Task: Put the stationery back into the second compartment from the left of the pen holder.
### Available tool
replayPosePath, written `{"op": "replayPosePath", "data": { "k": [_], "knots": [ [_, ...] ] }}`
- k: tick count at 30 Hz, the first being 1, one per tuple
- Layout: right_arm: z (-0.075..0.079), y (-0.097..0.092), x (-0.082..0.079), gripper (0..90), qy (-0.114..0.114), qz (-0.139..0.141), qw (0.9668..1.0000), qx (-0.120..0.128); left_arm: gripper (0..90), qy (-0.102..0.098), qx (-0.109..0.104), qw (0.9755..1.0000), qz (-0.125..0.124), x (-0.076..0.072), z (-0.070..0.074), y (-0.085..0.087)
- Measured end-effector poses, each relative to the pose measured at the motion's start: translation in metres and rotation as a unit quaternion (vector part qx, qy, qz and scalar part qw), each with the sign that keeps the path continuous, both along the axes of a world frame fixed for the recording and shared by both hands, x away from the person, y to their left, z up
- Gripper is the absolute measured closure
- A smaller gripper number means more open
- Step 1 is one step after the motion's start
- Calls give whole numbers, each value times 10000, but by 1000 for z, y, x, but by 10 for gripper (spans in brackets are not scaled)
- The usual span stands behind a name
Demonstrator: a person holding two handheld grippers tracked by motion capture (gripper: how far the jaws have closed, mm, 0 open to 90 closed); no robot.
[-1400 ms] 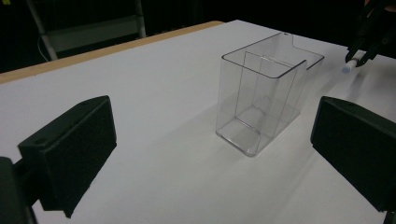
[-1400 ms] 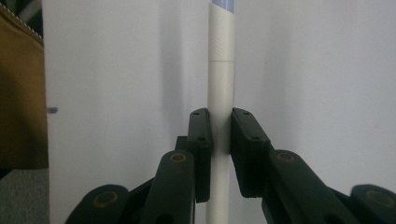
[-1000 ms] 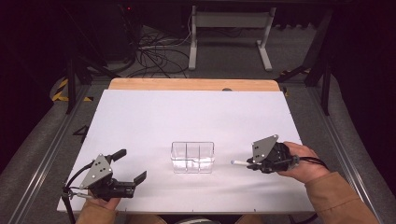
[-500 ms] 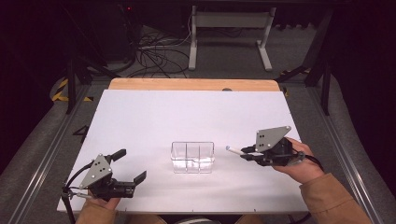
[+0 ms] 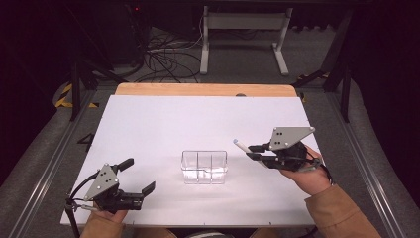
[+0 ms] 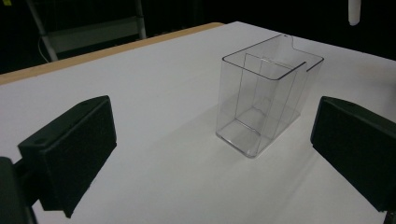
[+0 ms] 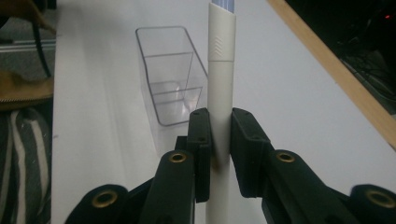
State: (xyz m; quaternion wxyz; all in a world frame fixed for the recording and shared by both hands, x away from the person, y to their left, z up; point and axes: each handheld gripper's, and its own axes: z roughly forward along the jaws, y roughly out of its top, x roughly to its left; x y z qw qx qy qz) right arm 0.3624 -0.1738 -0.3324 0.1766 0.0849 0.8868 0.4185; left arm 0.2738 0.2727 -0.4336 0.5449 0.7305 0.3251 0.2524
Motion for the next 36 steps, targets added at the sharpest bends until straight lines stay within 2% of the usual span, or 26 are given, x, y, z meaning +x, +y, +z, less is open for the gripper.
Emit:
{"op": "replayPosePath", "data": {
  "k": [10, 15, 22, 28, 36],
  "knots": [
    [5, 14, -1, 785, 12, -233, 9971, 724, 9, -9, 0, 10000, -12, 0, 0, 0],
    [4, 24, -2, 784, -79, -241, 9951, 955, 9, 2, 6, 10000, -16, 0, 0, 0],
    [0, 34, 0, 784, -6, -295, 9891, 1440, 9, 1, 1, 10000, -29, 0, 0, 0],
    [-5, 45, 1, 784, 45, -345, 9857, 1647, 9, 4, -1, 10000, -40, 0, 0, 0],
    [-11, 61, 2, 784, 139, -260, 9828, 1822, 9, -11, 9, 10000, -55, 1, -1, 0]
  ]
}}
